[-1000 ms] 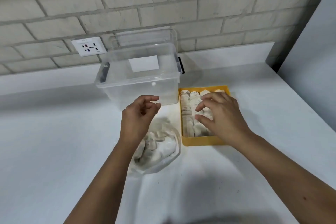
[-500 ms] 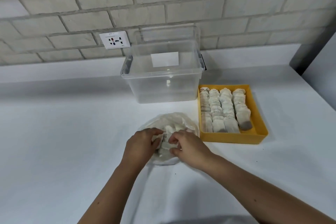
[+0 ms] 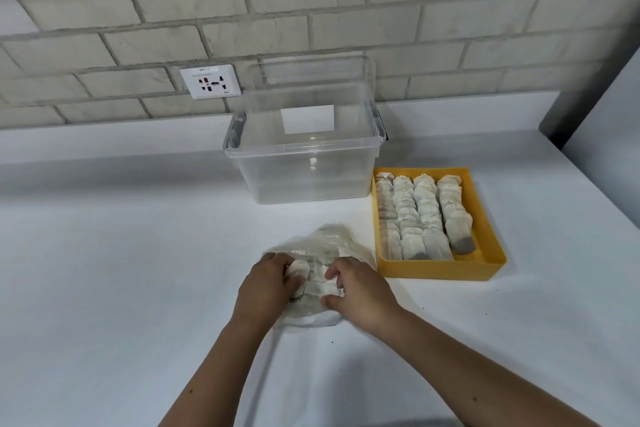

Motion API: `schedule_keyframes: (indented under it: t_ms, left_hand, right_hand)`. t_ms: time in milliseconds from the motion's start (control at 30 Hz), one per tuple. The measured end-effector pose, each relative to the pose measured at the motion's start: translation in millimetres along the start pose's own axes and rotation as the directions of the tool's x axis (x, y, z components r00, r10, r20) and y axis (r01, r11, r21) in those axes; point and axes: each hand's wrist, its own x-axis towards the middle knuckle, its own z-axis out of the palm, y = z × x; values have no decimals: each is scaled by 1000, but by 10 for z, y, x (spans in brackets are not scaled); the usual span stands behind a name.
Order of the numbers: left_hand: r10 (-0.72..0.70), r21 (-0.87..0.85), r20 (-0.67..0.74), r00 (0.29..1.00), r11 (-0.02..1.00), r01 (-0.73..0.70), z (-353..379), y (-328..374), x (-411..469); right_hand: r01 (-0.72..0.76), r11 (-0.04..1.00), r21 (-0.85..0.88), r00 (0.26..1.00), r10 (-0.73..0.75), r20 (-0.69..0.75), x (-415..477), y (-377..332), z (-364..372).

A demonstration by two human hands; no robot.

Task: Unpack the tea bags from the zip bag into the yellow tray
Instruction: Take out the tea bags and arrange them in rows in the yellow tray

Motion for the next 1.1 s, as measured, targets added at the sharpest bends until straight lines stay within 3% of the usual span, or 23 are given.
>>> schedule_keyframes:
  t_ms: [233,433,600,733,933,1100]
  left_hand:
    - [-104,-313,-45,994,946,85,-41,31,-179]
    - [-116,-520,-101,988,853,47,-253,89,-281]
    - [-212,-781,22,977,607,149,-356,199,-328]
    - [-219,-841,67,973,512,173,-352,211,-360]
    - [-102,-819,74,992,561,119,-355,378,-431]
    - [-49,-841,132,990,524,138,-340,441,-465]
  right_hand:
    - [-104,986,128,993,95,72,87,-31,-60]
    - [-15,940,341,999,24,-24,-18,-62,-267]
    - [89,937,338,992,-54,-112,-149,-86,-560]
    - [122,955,271,990,-98,-101,-227,-139,-755]
    - [114,831,544,965,-222,137,-200,-337,-965]
    - [122,846,519,986,-165,38,-87,-350,-903]
